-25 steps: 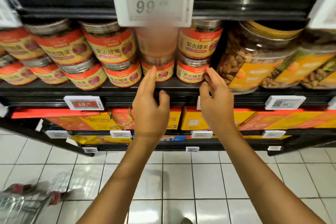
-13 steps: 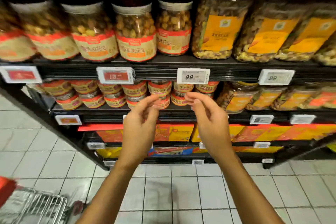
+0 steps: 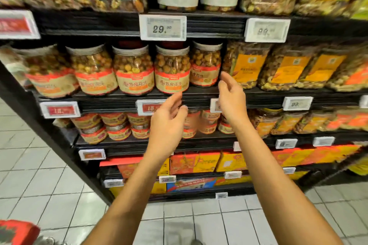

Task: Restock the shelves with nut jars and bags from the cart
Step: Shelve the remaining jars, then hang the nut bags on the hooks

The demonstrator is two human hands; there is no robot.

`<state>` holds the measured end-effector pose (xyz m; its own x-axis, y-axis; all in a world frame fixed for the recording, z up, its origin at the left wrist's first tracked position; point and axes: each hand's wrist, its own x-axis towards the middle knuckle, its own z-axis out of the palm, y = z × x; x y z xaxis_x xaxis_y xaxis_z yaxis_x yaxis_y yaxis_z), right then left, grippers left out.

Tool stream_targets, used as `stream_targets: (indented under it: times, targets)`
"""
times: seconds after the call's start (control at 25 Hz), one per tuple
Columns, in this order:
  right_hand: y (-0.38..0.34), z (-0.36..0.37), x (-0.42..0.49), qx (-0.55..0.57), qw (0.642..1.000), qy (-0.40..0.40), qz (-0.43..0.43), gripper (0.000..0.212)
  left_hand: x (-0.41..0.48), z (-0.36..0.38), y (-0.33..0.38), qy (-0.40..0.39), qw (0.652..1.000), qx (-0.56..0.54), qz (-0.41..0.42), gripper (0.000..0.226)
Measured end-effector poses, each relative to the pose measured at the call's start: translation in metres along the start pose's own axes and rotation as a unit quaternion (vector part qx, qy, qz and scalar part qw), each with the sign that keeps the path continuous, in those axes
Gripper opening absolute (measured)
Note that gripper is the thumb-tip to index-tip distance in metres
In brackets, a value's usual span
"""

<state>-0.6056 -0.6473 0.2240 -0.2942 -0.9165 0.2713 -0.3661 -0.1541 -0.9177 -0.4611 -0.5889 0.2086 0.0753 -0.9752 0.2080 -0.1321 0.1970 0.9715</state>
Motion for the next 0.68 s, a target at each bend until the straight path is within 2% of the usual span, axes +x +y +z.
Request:
stream_targets:
  times: [0.08,0.24,0.4,0.56,0.68]
  targets:
    - [0.007,0.002,0.018,-0.005,1.000,0.006,-0.009,0.039,0.018,0.014,-0.006,-0.008,1.000,-0.004,-0.003,0.045]
    - [0.024,-0.002,0.051,-0.034,0.999,0.004,-0.016,0.041,0.050,0.034,-0.021,0.037,0.999,0.006,-0.005,0.053]
    - [0.030,-0.003,0.060,-0.045,0.998,-0.024,-0.032,0.037,0.074,0.057,-0.023,0.018,1.000,0.004,-0.006,0.059]
    - [0.031,-0.001,0.063,-0.019,0.998,-0.054,-0.031,0.036,0.087,0.076,-0.022,0.015,0.997,0.081,-0.011,0.067]
    - [0.032,-0.002,0.067,-0.021,0.997,-0.071,-0.028,0.028,0.090,0.084,-0.019,0.061,0.988,0.140,-0.008,0.064]
